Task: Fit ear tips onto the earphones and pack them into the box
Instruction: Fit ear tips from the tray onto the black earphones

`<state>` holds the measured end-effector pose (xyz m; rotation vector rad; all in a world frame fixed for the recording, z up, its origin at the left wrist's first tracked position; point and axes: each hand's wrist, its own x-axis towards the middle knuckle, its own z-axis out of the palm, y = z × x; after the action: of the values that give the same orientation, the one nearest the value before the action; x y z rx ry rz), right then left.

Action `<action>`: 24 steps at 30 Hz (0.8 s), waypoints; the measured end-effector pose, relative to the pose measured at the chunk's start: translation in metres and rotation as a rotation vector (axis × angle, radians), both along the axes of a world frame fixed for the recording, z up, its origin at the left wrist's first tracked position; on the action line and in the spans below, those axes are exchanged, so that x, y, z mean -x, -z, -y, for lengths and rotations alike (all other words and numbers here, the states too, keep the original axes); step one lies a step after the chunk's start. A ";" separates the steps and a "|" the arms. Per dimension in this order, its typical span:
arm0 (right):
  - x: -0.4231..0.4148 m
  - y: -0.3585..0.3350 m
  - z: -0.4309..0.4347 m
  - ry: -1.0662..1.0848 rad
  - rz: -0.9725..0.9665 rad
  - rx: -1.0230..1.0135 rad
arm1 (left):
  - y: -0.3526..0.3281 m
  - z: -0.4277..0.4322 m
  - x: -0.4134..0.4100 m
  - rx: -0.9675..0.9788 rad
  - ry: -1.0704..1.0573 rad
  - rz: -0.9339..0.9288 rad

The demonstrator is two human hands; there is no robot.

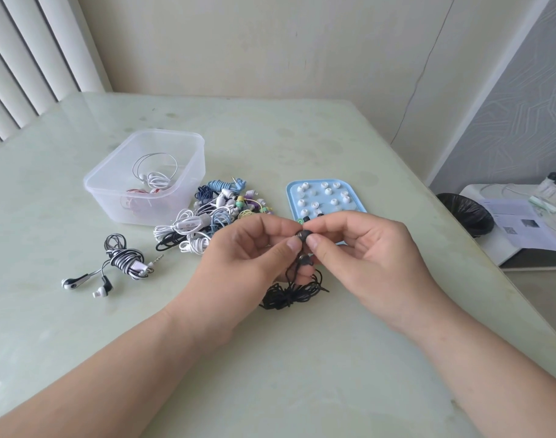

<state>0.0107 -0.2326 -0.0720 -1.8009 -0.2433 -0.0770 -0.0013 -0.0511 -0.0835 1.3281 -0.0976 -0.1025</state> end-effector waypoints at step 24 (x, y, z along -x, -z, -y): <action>-0.002 0.006 0.001 0.108 -0.134 -0.116 | -0.012 -0.025 -0.004 -0.499 0.077 0.062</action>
<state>0.0124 -0.2331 -0.0785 -1.6954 -0.0452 -0.0457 0.0028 -0.0261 -0.0714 1.8265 -0.1843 -0.1583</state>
